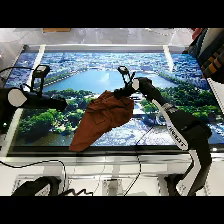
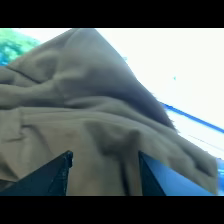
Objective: Fold the clothes and pants, and hang the long-sleeved shirts on hangers.
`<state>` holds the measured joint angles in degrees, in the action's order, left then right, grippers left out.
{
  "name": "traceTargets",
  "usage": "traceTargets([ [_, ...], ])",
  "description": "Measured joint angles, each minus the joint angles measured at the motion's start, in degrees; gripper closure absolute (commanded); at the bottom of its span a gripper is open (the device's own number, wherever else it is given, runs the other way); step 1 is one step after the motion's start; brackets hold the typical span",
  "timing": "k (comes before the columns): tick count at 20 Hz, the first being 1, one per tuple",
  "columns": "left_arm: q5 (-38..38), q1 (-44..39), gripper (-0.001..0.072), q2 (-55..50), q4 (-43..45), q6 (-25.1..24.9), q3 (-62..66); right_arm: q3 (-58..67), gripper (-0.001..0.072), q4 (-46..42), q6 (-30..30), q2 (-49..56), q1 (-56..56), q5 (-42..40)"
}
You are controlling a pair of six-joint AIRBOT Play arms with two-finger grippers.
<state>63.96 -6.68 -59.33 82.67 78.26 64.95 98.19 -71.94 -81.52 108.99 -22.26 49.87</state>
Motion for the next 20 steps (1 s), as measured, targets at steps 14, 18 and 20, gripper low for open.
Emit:
traceTargets([
  [14, -0.1, 0.0, 0.004, 0.0, -0.3, 0.0, 0.0, 0.0, 0.0591, 4.1, 2.8, 3.1, -0.3, 3.9],
  [18, -0.1, 0.0, 0.004, 0.0, -0.4, 0.0, 0.0, 0.0, 0.0698, 4.5, 2.9, 3.5, -0.8, 1.9],
  [20, -0.1, 0.0, 0.004, 0.0, -0.4, 0.0, 0.0, 0.0, 0.0699, 4.8, 2.9, 3.3, -0.9, 1.2],
])
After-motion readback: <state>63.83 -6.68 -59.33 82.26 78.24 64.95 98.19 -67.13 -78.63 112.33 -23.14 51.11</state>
